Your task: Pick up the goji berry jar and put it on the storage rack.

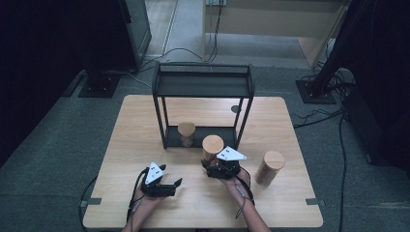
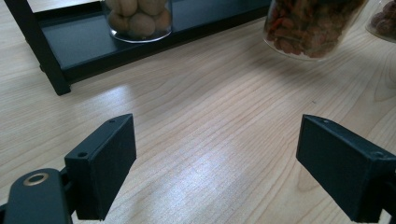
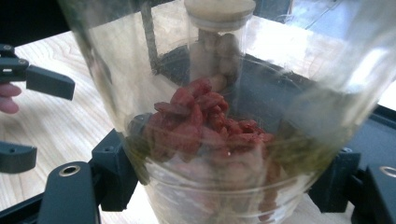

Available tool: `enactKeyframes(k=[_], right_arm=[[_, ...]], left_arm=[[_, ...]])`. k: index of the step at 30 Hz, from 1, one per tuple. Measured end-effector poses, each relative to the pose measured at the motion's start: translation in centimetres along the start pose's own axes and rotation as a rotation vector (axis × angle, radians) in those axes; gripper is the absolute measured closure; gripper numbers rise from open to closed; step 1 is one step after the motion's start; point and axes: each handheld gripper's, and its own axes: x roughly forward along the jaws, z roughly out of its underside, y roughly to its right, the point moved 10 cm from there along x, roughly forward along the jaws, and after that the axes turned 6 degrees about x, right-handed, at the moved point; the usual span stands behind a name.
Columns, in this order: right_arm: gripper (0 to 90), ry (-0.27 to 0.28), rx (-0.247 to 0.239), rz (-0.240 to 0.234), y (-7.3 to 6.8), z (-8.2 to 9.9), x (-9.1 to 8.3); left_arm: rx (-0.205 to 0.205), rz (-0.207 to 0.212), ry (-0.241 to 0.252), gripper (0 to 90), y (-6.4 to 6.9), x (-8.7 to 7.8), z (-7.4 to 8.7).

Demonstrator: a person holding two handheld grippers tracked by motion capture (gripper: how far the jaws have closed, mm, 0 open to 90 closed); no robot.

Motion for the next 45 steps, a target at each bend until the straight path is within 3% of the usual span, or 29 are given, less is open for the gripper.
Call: enactKeyframes(k=[9, 20, 23, 39, 45], right_arm=[[24.6, 0.001, -0.004, 0.005, 0.4, -1.0, 0.4], [24.6, 0.017, 0.019, 0.015, 0.9, -1.6, 0.9], [24.6, 0.028, 0.044, 0.012, 1.2, -1.9, 1.1], [24.6, 0.016, 0.017, 0.033, 1.4, -3.3, 2.9], [24.6, 0.016, 0.033, 0.043, 1.5, -3.5, 3.7]], left_arm=[[0.005, 0.000, -0.002, 12.0, 0.1, 0.0, 0.0], [0.008, 0.002, -0.005, 11.9, 0.1, 0.0, 0.0], [0.008, 0.002, -0.005, 11.9, 0.1, 0.1, 0.0], [0.015, 0.002, -0.008, 11.9, 0.1, 0.0, 0.0], [0.012, 0.004, -0.008, 11.9, 0.1, 0.0, 0.0]])
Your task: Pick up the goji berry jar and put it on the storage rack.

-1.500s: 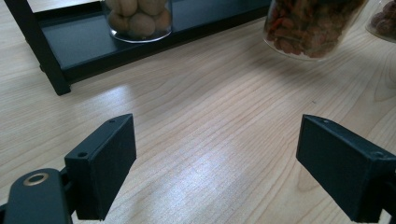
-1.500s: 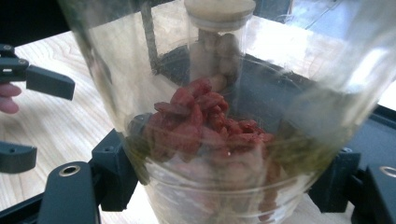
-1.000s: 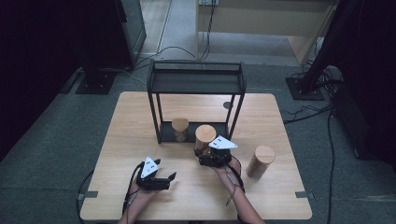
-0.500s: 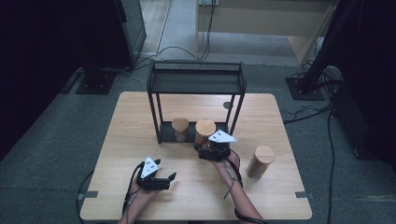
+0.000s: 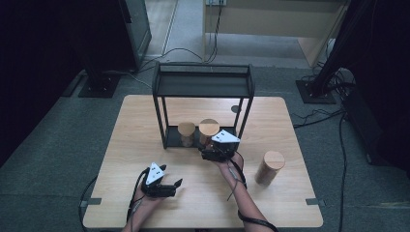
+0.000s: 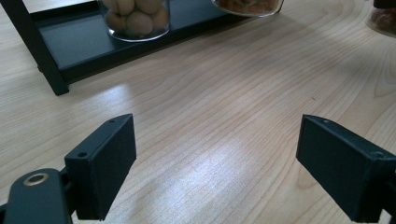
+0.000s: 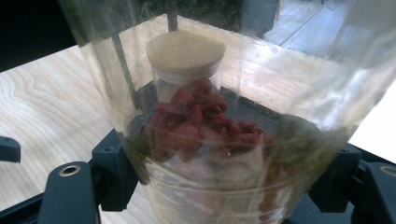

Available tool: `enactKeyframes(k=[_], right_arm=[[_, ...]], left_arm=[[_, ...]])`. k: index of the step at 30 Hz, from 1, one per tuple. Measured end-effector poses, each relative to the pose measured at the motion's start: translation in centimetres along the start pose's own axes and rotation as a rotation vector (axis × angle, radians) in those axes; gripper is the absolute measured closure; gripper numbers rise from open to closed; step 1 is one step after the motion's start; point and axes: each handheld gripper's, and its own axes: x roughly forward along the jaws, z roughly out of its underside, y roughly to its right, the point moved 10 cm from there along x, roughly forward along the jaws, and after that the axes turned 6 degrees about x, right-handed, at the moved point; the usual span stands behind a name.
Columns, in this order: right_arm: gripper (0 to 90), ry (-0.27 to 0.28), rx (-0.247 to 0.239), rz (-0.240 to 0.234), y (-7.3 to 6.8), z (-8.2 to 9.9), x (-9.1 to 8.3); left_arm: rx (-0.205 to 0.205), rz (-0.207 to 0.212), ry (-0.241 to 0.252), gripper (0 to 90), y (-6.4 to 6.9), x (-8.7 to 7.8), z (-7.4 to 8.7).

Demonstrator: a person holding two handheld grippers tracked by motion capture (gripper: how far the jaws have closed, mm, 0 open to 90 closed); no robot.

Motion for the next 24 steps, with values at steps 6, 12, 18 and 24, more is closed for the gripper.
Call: enactKeyframes(k=[6, 12, 18, 24], right_arm=[[24.5, 0.010, 0.007, 0.020, 0.2, -0.2, 0.5], [24.6, 0.025, 0.029, 0.034, 0.7, -0.4, 1.0], [24.6, 0.019, 0.015, 0.050, 0.6, -0.8, 1.6], [24.6, 0.015, 0.022, 0.051, 0.6, -0.9, 2.2]], left_arm=[[-0.004, 0.002, 0.003, 12.0, 0.0, 0.0, 0.0], [0.005, 0.001, -0.002, 11.9, 0.0, 0.0, 0.0], [0.014, 0.002, -0.003, 12.0, 0.1, 0.0, 0.0], [0.012, 0.004, -0.003, 11.9, 0.0, 0.0, 0.0]])
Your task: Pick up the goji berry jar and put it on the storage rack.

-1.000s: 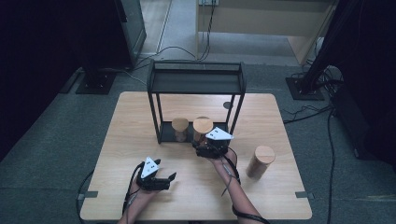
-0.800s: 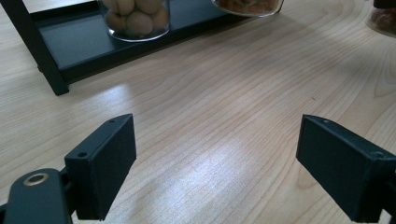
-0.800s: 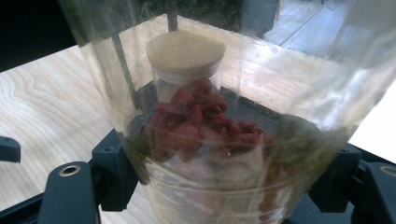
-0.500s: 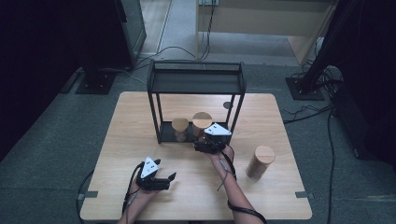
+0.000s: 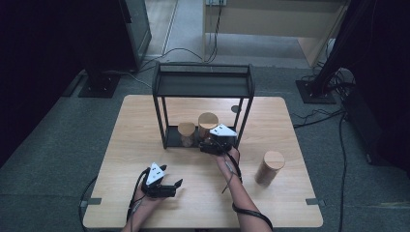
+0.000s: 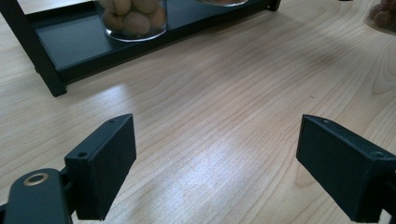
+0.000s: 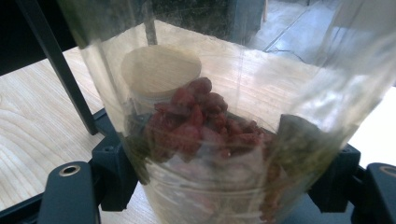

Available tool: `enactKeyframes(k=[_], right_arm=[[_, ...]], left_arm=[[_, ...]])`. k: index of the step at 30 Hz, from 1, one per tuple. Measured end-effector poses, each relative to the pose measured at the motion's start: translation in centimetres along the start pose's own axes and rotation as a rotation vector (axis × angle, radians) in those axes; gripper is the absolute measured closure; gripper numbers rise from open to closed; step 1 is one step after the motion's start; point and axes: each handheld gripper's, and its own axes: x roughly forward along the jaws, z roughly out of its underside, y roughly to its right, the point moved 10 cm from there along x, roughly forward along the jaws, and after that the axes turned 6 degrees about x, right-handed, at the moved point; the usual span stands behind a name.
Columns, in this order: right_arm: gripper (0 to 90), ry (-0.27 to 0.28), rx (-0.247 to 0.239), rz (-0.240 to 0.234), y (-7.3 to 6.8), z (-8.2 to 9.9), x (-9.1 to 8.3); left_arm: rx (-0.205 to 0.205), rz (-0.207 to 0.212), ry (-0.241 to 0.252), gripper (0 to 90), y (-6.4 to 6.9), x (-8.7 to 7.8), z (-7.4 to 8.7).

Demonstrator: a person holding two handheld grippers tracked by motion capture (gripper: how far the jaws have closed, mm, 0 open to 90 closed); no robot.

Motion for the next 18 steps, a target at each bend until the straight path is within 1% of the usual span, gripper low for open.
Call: enactKeyframes(k=[10, 14, 18], right_arm=[[24.5, 0.002, 0.010, 0.013, -0.01, -0.12, 0.59], [24.5, 0.001, 0.020, 0.017, 0.19, -0.17, 0.79], [24.6, 0.007, 0.045, 0.016, 0.47, -0.09, 0.94]], left_arm=[[-0.004, 0.002, 0.001, 12.0, 0.01, 0.01, 0.01], [-0.003, 0.002, 0.002, 12.0, 0.01, -0.01, 0.01], [0.001, 0.003, 0.000, 12.0, 0.02, -0.02, 0.01]])
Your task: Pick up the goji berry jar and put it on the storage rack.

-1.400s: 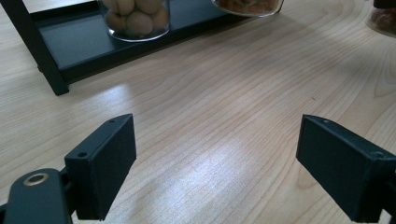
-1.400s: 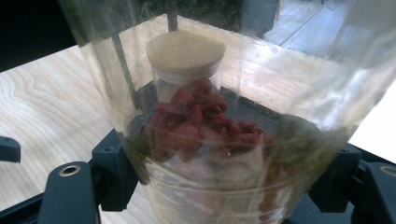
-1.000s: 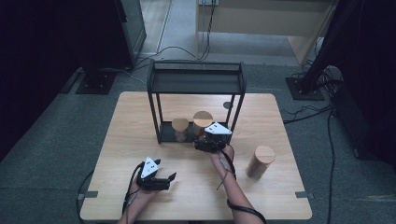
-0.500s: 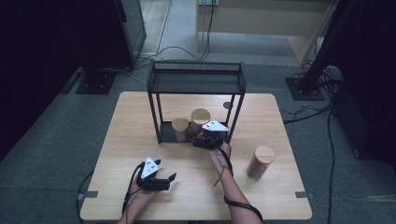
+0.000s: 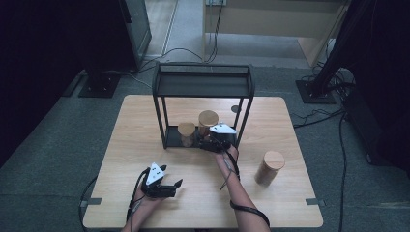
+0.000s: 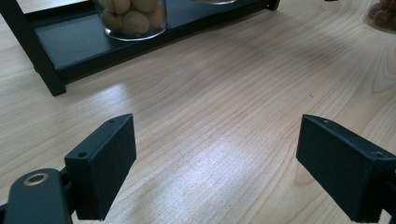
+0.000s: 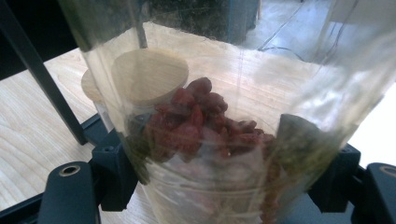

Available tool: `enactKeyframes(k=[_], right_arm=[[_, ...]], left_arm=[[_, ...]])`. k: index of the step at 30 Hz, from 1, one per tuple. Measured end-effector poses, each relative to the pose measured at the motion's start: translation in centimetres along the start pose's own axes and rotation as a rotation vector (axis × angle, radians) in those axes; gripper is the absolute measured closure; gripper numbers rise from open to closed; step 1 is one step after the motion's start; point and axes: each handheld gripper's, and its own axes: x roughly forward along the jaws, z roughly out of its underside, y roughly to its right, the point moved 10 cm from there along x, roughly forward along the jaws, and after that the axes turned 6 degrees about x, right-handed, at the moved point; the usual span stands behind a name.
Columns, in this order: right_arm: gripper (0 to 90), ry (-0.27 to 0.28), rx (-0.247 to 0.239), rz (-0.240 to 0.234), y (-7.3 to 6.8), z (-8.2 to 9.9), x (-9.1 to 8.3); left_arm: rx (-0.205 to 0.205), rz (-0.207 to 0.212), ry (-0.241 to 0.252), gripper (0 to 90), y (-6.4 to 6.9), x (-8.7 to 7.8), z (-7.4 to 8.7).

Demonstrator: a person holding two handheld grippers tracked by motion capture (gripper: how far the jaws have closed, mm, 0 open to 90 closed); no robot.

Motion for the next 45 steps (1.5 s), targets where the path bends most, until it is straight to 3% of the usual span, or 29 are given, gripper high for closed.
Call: enactKeyframes(k=[17, 31, 45], right_arm=[[24.5, -0.018, -0.006, 0.023, -0.2, 0.1, 1.6], [24.5, -0.019, 0.040, 0.029, 0.1, 0.0, 2.6], [24.5, -0.050, 0.018, 0.024, 0.1, 0.1, 3.3]], left_arm=[[0.003, 0.003, -0.001, 11.9, 0.0, 0.0, 0.0], [0.003, 0.004, -0.002, 11.9, 0.0, 0.0, 0.0], [0.010, 0.004, -0.005, 12.0, 0.1, 0.0, 0.0]])
